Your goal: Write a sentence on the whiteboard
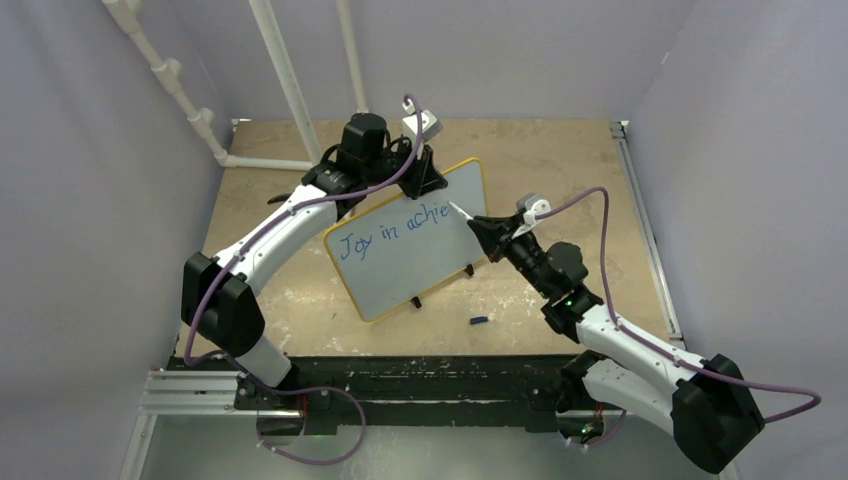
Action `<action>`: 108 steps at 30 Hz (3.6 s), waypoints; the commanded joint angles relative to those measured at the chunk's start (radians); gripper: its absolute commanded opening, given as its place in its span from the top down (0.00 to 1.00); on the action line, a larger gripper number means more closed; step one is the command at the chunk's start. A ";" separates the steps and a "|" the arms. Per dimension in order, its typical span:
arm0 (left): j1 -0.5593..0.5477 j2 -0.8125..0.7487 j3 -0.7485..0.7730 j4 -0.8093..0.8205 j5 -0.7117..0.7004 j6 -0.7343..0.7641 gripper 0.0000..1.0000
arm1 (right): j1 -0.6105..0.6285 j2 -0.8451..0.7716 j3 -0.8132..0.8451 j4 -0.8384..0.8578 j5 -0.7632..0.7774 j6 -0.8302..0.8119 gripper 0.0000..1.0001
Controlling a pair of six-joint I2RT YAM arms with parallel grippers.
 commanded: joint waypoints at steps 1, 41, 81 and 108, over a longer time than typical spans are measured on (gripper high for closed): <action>0.008 -0.003 -0.014 -0.003 -0.013 0.035 1.00 | 0.007 0.013 0.051 -0.003 0.036 -0.020 1.00; 0.008 -0.004 -0.008 -0.003 -0.009 0.032 1.00 | 0.026 -0.015 0.047 -0.021 0.138 0.014 1.00; 0.009 -0.002 -0.006 -0.006 -0.018 0.031 1.00 | 0.027 -0.015 0.020 -0.044 0.169 0.017 1.00; 0.008 -0.002 -0.005 -0.006 -0.013 0.030 1.00 | 0.027 -0.019 0.035 0.012 0.159 0.007 1.00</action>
